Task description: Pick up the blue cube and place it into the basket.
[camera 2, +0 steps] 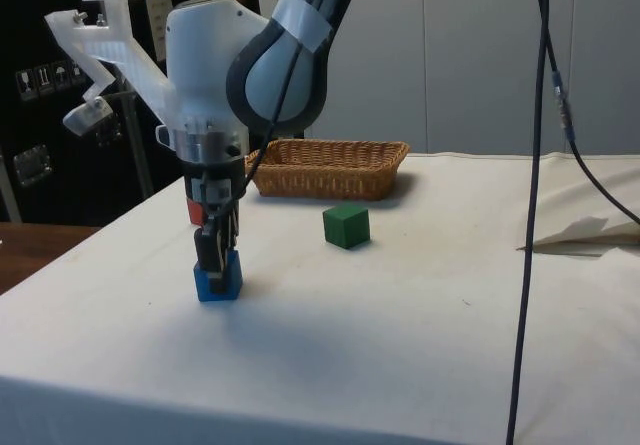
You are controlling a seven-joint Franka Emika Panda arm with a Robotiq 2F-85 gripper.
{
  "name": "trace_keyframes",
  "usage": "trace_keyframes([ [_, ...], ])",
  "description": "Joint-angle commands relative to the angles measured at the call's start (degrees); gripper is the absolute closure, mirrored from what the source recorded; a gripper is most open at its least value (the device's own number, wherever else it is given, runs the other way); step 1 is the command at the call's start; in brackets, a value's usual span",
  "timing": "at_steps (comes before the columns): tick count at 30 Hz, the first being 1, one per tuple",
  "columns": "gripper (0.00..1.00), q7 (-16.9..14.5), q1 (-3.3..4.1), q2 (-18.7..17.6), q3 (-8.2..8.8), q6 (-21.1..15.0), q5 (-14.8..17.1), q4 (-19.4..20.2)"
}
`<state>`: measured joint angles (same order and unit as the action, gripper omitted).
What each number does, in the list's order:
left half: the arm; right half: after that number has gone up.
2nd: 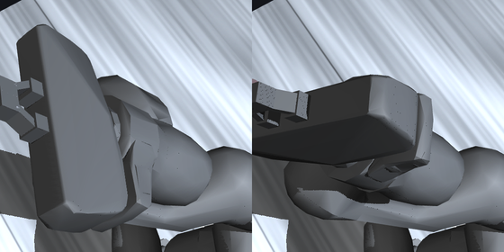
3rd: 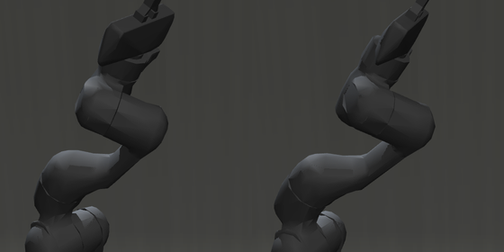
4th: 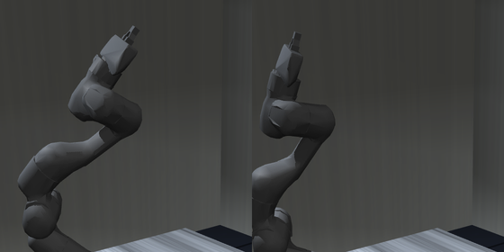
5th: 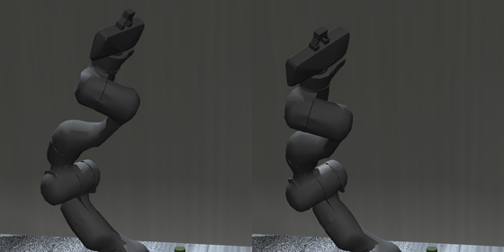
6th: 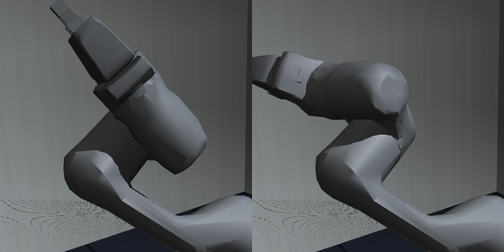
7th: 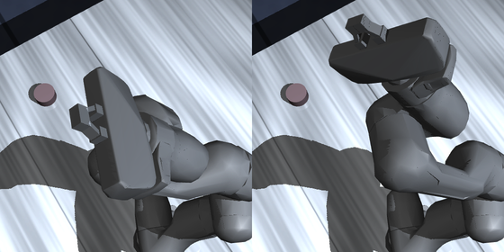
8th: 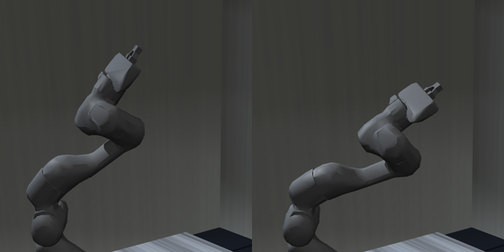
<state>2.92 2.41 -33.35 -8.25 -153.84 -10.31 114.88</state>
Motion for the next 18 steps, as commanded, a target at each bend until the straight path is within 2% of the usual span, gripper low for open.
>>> trace_keyframes([
  [1, 1.00, 0.1, 0.06, -0.1, 0.00, -0.1, 0.0, -0.1],
  [8, 1.00, 0.2, 0.17, 0.0, 0.06, 0.0, -0.1, -0.1],
  [18, 1.00, 0.0, -0.17, 1.3, 0.11, 0.2, 0.1, 0.5],
])
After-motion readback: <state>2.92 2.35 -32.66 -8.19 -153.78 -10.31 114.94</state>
